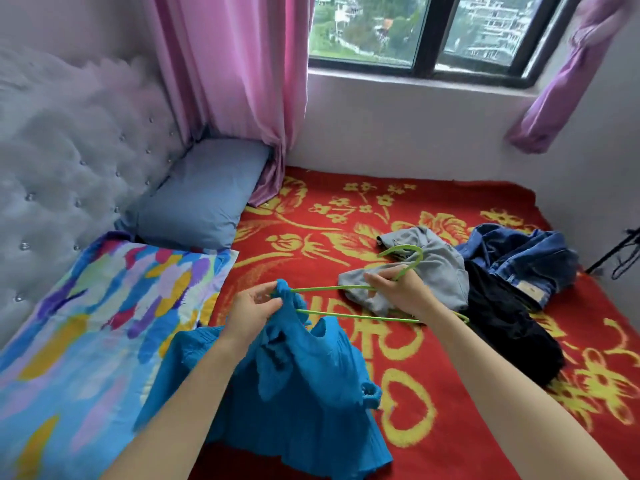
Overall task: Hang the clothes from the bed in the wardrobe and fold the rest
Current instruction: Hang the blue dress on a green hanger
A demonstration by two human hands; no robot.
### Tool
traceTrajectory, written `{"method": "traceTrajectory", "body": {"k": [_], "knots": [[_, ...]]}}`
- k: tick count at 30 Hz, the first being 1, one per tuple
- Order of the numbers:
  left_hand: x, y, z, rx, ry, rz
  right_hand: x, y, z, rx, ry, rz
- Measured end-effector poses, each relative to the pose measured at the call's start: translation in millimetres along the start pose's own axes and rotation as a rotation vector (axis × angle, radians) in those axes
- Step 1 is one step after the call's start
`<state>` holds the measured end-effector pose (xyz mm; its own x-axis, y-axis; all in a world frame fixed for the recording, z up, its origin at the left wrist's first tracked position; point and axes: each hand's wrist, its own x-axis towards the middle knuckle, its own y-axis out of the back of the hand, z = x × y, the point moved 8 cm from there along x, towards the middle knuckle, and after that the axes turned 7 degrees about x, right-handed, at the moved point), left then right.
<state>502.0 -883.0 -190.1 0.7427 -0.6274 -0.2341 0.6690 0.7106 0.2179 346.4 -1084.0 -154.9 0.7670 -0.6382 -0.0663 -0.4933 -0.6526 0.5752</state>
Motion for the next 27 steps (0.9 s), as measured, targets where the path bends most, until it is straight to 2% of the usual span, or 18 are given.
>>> {"method": "traceTrajectory", "body": {"k": [2,4,5,7,10,13,17,18,20,22,23,25,27], "knots": [[-6.0,16.4,39.0,0.408,-0.178,0.087,0.7,-3.9,-9.3,0.158,-0.008,0.046],[-18.8,38.8,85.8,1.002,-0.357,0.408,2.6,-8.1,-20.8,0.269,-0.008,0.065],[-28.5,45.4,108.6,1.199,-0.460,0.554,3.1,-10.2,-32.8,0.301,0.021,0.064],[-42.4,46.8,139.9,1.365,-0.620,0.673,4.2,-12.3,-54.4,0.394,0.067,0.067],[-44.7,53.5,164.3,1.367,-0.819,0.631,8.7,-10.1,-73.0,0.570,0.082,0.080],[-41.7,64.0,176.5,1.242,-0.969,0.484,7.8,-0.2,-86.6,0.563,0.126,0.090],[-16.3,80.9,174.4,1.180,-0.849,0.448,4.0,21.1,-111.9,0.501,0.280,0.131],[-11.4,86.9,174.0,1.152,-0.821,0.470,3.2,30.7,-115.5,0.377,0.335,0.222],[-9.9,100.8,177.5,1.089,-0.820,0.546,-5.3,54.0,-113.2,0.159,0.395,0.540],[-13.8,113.4,183.4,1.028,-0.859,0.635,-26.9,70.9,-91.1,0.243,0.341,0.892],[-16.5,117.4,186.3,1.007,-0.879,0.668,-34.4,72.0,-72.2,0.327,0.268,1.015],[-19.7,123.8,189.3,0.944,-0.884,0.707,-39.5,59.9,-40.9,0.376,0.147,1.112],[-20.7,128.8,192.8,0.836,-0.869,0.710,-33.0,38.0,-19.0,0.376,0.045,1.071]]}}
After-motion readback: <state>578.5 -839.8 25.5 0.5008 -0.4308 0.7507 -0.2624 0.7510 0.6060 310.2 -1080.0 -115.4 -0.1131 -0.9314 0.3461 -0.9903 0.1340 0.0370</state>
